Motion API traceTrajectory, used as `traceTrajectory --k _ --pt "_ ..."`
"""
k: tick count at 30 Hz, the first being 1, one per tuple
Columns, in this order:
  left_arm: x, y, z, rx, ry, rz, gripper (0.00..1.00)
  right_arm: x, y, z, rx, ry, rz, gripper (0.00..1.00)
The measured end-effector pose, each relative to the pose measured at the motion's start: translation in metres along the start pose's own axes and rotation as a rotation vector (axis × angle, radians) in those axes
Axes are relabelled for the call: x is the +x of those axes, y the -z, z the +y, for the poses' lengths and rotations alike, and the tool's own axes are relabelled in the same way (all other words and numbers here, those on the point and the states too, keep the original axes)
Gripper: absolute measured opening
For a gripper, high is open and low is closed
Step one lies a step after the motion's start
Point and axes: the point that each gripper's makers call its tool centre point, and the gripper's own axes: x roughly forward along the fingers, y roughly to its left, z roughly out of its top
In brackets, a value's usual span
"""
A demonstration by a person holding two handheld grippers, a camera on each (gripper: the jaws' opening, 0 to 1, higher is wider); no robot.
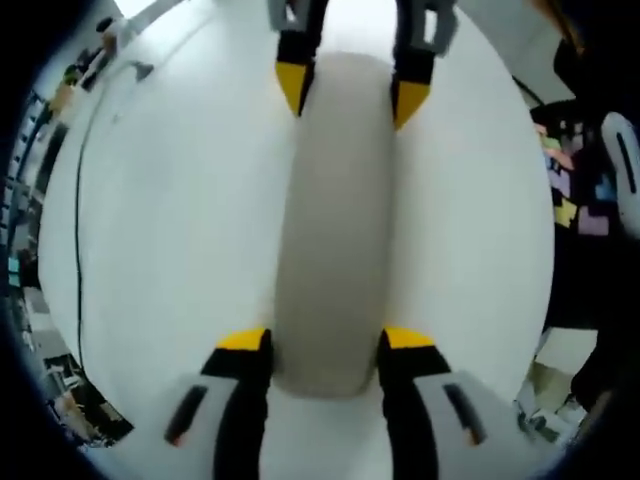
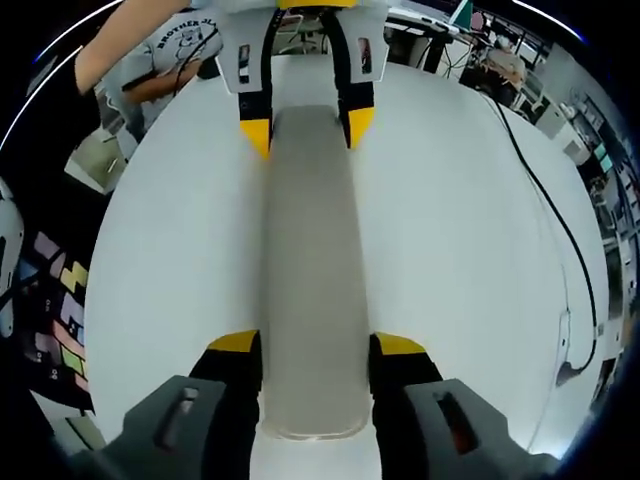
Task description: Arrange the utensils inside the cutlery case until each visible utensil rests in its matching compartment.
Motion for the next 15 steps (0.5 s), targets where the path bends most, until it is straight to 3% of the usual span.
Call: traceTrajectory --k 10,15 --pt "-0.005 -0.010 -0.005 0.021 0.036 -0.038 0.44 -0.007 0.010 0.004 0.008 -0.022 -0.003 0.43" --pt "-0.014 -0.027 -0.001 0.061 -0.016 -0.059 0.44 -0.027 0.020 0.002 0.014 0.061 0.007 0.43"
